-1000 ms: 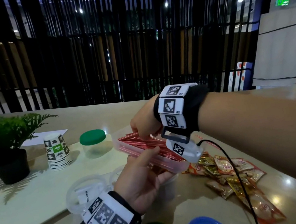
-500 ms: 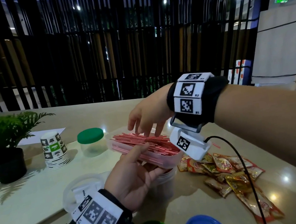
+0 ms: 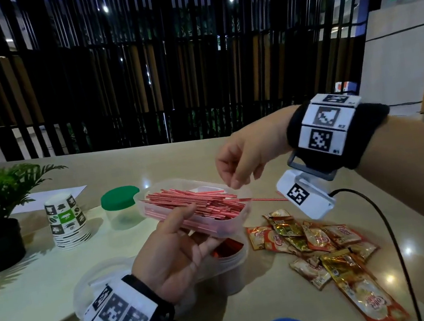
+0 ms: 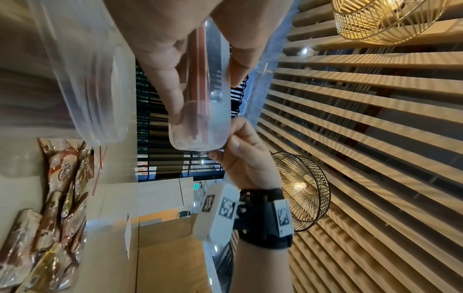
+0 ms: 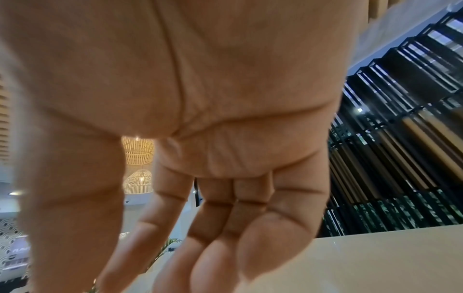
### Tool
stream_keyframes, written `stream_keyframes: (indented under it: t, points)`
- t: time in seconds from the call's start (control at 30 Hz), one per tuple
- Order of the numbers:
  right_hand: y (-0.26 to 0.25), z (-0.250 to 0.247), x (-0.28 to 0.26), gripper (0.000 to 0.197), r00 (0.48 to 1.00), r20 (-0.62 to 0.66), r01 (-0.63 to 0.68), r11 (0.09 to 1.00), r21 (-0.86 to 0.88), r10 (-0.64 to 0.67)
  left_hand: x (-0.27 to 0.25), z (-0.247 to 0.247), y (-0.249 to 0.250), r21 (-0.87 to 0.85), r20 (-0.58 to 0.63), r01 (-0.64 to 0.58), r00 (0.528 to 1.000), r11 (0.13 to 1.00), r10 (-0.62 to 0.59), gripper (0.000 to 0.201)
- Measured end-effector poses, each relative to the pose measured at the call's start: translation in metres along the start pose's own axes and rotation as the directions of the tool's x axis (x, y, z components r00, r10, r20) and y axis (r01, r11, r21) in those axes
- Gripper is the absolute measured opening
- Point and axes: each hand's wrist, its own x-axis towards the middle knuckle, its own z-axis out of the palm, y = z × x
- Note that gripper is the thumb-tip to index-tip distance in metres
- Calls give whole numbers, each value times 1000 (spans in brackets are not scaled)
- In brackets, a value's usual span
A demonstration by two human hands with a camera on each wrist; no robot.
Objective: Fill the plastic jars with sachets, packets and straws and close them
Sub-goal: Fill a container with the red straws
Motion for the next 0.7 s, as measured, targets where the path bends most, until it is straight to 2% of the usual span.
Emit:
stream_keyframes:
  t: [0.17, 0.27, 0.4, 0.53, 0.6, 0.7]
  points:
    - [9, 14, -1, 10, 998, 54, 30, 994, -109, -24, 2, 3, 0, 36, 9, -25, 1000, 999, 25, 63]
    - [8, 21, 1, 10, 999, 1, 38, 986, -162, -39, 5, 2, -2, 83, 2, -34, 999, 996, 34, 62]
    - [5, 27, 5, 13, 996, -14, 88, 987, -136, -90, 9, 2, -7, 143, -11, -56, 998, 988, 58, 60]
    - [14, 17, 3, 17, 997, -24, 78, 996, -50, -79, 11, 2, -8, 156, -8, -85, 996, 984, 87, 60]
    - [28, 5, 3, 14, 994, -90, 59, 997, 43, -55, 12, 1, -5, 145, -27, -93, 995, 985, 98, 58]
    - [64, -10, 13, 13, 970, -234, -20, 985, 174, 61, 13, 0, 0, 147, 38, -119, 993, 982, 115, 57]
